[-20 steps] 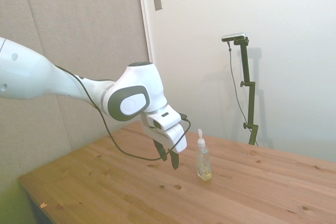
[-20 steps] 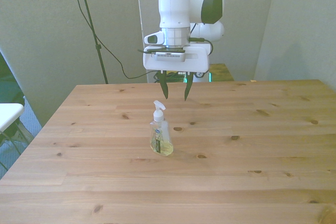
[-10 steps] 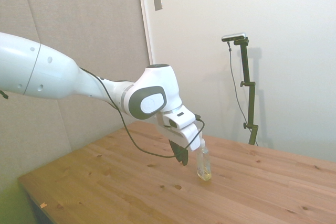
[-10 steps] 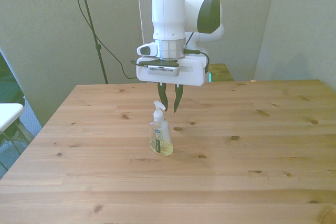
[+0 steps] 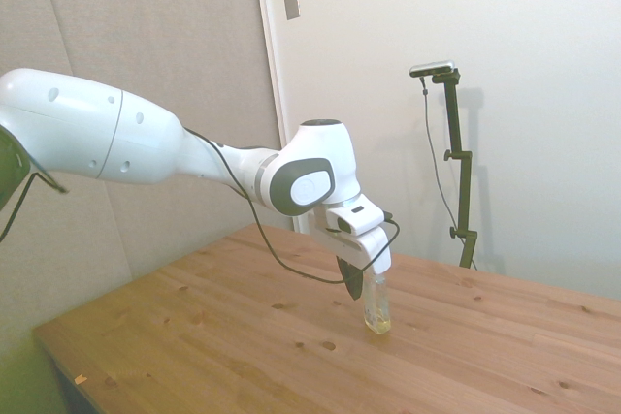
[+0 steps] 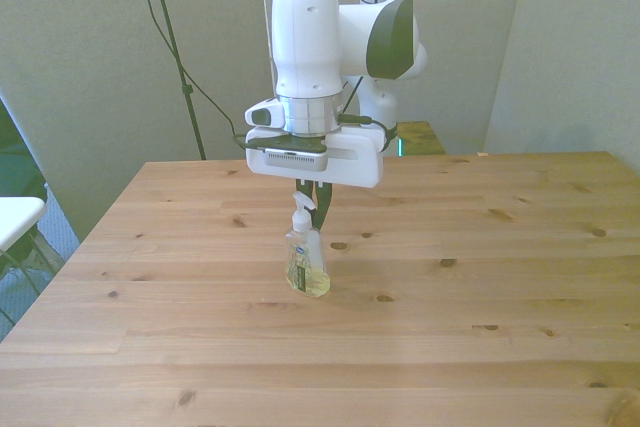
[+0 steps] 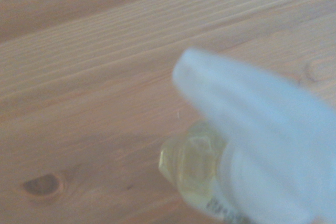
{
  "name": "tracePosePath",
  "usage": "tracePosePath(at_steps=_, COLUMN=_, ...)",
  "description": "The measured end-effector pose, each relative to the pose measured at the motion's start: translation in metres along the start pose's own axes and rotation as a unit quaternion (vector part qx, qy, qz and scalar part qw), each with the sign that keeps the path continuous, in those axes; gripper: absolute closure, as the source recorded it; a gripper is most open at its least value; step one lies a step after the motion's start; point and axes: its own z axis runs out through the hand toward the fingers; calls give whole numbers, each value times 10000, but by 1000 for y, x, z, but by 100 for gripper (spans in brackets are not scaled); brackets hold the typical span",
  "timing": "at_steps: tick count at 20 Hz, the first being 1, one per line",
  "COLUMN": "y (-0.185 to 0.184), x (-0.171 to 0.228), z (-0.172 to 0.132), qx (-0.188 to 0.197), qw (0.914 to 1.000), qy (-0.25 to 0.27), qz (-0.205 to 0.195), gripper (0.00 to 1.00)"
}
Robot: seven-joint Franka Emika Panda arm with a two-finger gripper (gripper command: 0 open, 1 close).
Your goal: Knock down the sanitizer
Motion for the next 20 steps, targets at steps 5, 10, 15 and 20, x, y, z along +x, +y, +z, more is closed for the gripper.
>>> tracePosePath(at_steps=5, y=-23, x=28, z=-4, qx=8, qw=9998, qy=-38, qz=174, gripper=100)
tracePosePath(at_steps=10, y=-36, x=52, z=-12, qx=23, qw=9996, qy=-8, qz=294, gripper=100)
tracePosePath(at_steps=15, y=-44, x=37, z=-16, qx=4, qw=9998, qy=-134, qz=139, gripper=0)
tracePosePath(at_steps=20, y=-37, x=22, z=-26, qx=6, qw=9998, qy=-197, qz=-18, gripper=0)
